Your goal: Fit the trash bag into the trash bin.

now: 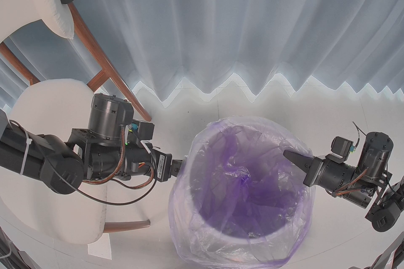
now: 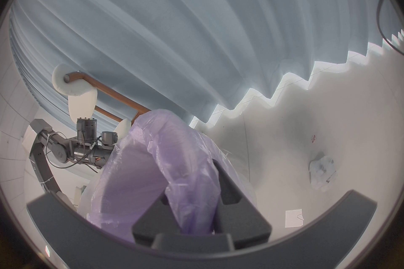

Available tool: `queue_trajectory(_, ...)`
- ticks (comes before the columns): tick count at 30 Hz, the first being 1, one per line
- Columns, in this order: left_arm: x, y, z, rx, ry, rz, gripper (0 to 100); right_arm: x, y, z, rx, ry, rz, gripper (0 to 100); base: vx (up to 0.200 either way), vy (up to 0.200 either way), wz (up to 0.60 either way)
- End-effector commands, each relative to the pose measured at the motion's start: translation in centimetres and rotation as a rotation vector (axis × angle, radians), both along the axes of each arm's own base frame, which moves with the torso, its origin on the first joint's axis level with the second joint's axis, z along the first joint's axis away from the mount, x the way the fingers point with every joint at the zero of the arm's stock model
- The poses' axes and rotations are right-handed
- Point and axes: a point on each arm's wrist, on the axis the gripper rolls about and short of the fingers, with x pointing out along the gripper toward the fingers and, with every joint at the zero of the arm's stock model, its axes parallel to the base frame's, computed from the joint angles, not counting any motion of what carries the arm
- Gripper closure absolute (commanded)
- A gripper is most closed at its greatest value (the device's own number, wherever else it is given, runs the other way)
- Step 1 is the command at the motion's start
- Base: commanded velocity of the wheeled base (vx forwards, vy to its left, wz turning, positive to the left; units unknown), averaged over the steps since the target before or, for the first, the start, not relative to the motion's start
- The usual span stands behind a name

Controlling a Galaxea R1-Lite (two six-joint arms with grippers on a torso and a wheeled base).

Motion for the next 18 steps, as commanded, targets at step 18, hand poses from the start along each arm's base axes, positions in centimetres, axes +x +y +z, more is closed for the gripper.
queue_trajectory(18, -2.7, 2.2, 3.3, -0.067, -0.066, -0.001, 0, 5.6, -1.5, -3.0, -0.034, 0.067, -0.206, 100, 0.000, 0.000, 0.00)
